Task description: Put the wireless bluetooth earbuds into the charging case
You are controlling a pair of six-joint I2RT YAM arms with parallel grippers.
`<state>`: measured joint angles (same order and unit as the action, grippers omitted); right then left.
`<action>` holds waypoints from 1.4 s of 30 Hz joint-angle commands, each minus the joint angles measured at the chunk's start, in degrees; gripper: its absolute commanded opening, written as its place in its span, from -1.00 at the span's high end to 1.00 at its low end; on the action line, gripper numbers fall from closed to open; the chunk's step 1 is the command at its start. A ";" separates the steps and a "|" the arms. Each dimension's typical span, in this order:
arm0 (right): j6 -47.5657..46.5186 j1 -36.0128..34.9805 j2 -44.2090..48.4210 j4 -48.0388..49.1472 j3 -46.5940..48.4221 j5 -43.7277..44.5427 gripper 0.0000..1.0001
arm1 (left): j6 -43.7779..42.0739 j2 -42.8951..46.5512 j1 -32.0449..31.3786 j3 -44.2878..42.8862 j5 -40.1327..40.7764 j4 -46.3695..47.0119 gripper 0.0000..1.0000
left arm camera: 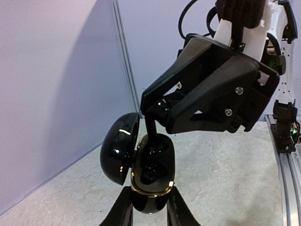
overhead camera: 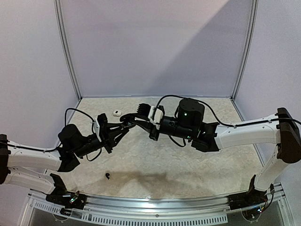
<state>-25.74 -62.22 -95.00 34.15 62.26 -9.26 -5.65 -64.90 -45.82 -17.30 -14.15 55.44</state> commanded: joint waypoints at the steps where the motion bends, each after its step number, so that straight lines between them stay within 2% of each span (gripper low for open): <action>1: -2.00 -0.14 -1.57 -2.81 1.77 2.23 0.87 | 0.56 -0.27 0.57 -0.94 -0.50 1.03 1.00; 22: -1.86 -0.77 -1.67 -5.52 3.47 4.29 0.61 | 0.46 0.06 0.65 -0.81 -0.59 0.87 1.00; 34: -0.95 -0.84 -1.55 -6.45 4.44 4.93 0.53 | 0.46 0.19 0.60 -0.81 -0.68 0.69 1.00; 39: -0.72 -0.82 -1.52 -7.04 4.54 4.61 0.61 | 0.60 0.21 0.64 -0.86 -0.49 0.63 1.00; 42: -0.55 -0.81 -1.43 -7.54 4.55 4.51 0.57 | 0.85 0.21 0.60 -0.89 -0.31 0.54 1.00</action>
<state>-27.09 -62.98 -95.74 29.12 65.39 -5.21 -5.45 -64.90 -45.52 -17.30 -14.02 55.31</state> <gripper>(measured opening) 0.208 0.232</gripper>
